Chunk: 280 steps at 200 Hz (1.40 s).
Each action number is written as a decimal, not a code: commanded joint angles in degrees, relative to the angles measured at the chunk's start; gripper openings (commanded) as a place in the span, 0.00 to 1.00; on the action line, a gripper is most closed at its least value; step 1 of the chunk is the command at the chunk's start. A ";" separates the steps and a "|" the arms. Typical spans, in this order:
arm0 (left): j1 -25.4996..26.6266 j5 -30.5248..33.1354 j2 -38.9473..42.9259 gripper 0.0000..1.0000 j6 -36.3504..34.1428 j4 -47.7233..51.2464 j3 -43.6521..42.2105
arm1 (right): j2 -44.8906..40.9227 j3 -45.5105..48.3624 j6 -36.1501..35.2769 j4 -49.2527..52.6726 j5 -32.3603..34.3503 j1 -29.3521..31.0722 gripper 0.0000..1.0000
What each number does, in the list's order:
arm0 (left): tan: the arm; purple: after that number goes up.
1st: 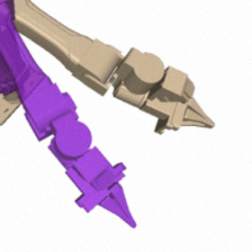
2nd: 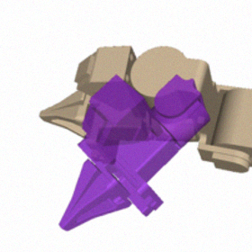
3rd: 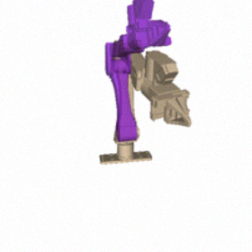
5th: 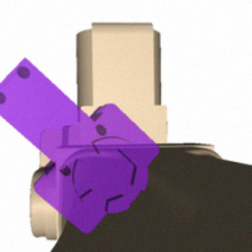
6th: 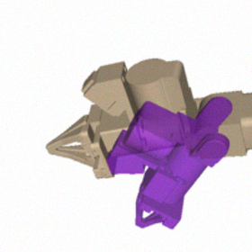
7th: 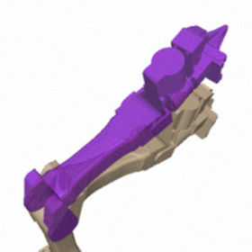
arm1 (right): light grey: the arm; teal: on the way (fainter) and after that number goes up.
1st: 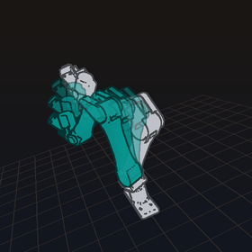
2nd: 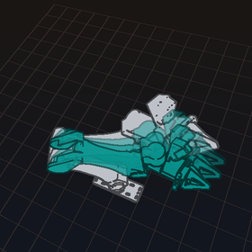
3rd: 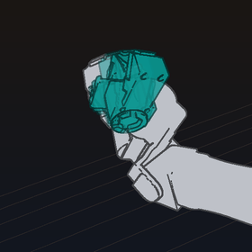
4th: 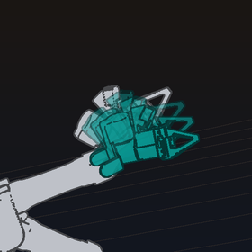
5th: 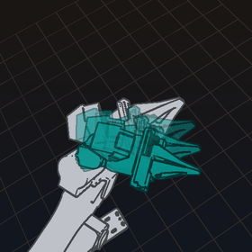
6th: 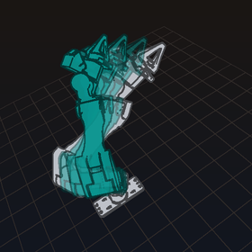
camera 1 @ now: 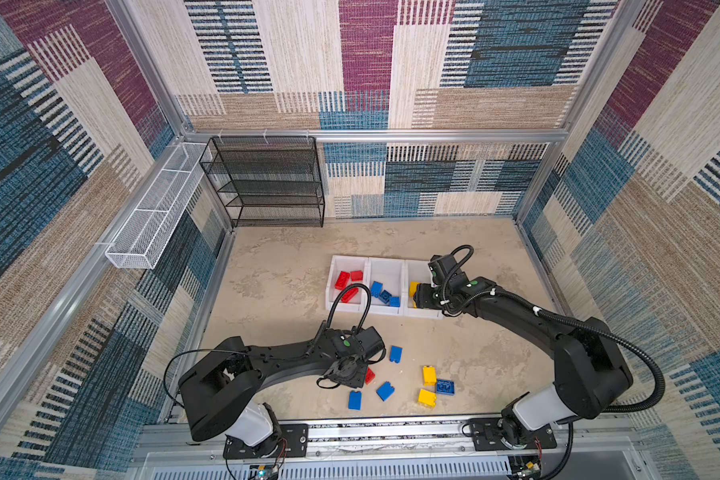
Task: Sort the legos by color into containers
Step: 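Drop the yellow brick into its compartment with the left gripper while the right withdraws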
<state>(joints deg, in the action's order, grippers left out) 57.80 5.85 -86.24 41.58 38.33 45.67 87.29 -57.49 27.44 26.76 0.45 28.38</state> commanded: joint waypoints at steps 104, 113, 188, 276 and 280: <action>-17.79 3.99 5.36 0.24 -16.69 2.35 15.21 | -2.91 -0.07 0.42 -0.07 0.87 0.01 0.63; -19.42 3.78 3.80 0.24 -18.63 1.82 17.76 | -3.17 -0.07 0.42 0.20 1.06 0.05 0.63; -19.33 -6.84 -17.23 0.24 -23.68 2.17 43.70 | -9.13 0.91 1.56 2.24 2.43 -3.22 0.64; -12.91 -11.81 -38.87 0.27 -25.08 2.28 68.50 | -18.38 5.71 0.50 4.56 -0.35 -11.57 0.64; -12.89 -11.91 -39.55 0.27 -25.08 2.28 69.22 | -18.51 5.93 0.51 4.69 -0.29 -11.59 0.64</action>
<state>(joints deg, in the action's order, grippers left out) 44.45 -4.64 -122.56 18.26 40.45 111.26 70.06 -52.45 28.21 30.96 1.52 17.06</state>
